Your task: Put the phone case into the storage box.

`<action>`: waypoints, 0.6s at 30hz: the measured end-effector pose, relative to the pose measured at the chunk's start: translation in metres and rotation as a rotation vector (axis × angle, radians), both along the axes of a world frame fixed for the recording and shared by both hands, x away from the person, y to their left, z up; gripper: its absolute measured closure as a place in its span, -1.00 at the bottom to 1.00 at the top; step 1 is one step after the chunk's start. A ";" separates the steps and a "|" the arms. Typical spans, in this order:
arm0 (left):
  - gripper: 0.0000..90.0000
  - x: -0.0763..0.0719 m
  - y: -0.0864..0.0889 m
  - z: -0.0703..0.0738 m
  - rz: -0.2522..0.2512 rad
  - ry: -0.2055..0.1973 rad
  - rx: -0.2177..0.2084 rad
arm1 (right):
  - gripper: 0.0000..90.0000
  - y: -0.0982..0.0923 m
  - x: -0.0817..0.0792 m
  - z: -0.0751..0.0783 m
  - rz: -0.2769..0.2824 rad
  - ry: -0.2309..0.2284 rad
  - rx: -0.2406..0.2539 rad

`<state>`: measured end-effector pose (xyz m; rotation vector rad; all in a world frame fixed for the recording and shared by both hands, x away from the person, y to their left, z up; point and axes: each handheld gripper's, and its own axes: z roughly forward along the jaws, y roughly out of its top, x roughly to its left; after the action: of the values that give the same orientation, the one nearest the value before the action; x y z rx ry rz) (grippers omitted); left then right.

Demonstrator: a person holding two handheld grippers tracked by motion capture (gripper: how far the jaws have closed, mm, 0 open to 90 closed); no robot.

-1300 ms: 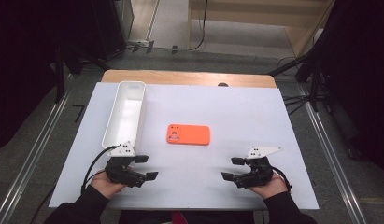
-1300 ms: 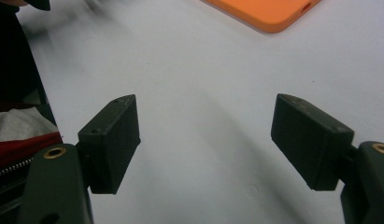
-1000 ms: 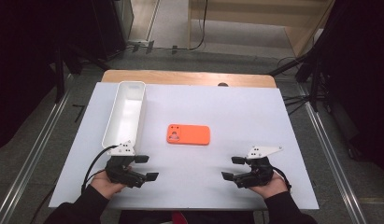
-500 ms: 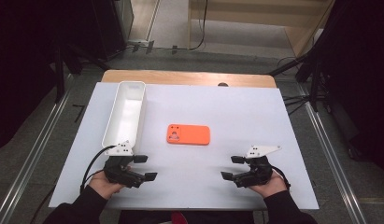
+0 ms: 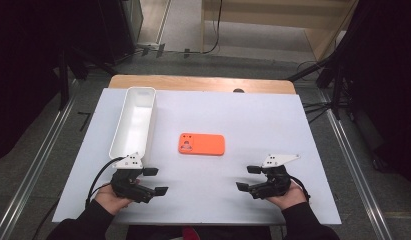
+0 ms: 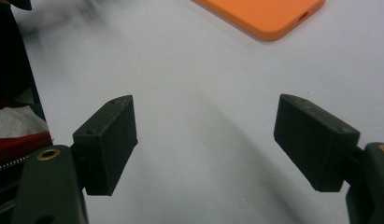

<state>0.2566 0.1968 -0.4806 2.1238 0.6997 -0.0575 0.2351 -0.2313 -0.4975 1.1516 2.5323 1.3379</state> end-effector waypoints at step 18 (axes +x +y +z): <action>-0.56 -0.002 0.000 -0.001 -0.005 0.001 0.008 | -0.55 -0.002 0.003 0.000 -0.012 -0.001 -0.007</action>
<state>0.2547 0.1969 -0.4812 2.1329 0.6968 -0.0588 0.2380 -0.2332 -0.4971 1.1625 2.5237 1.3255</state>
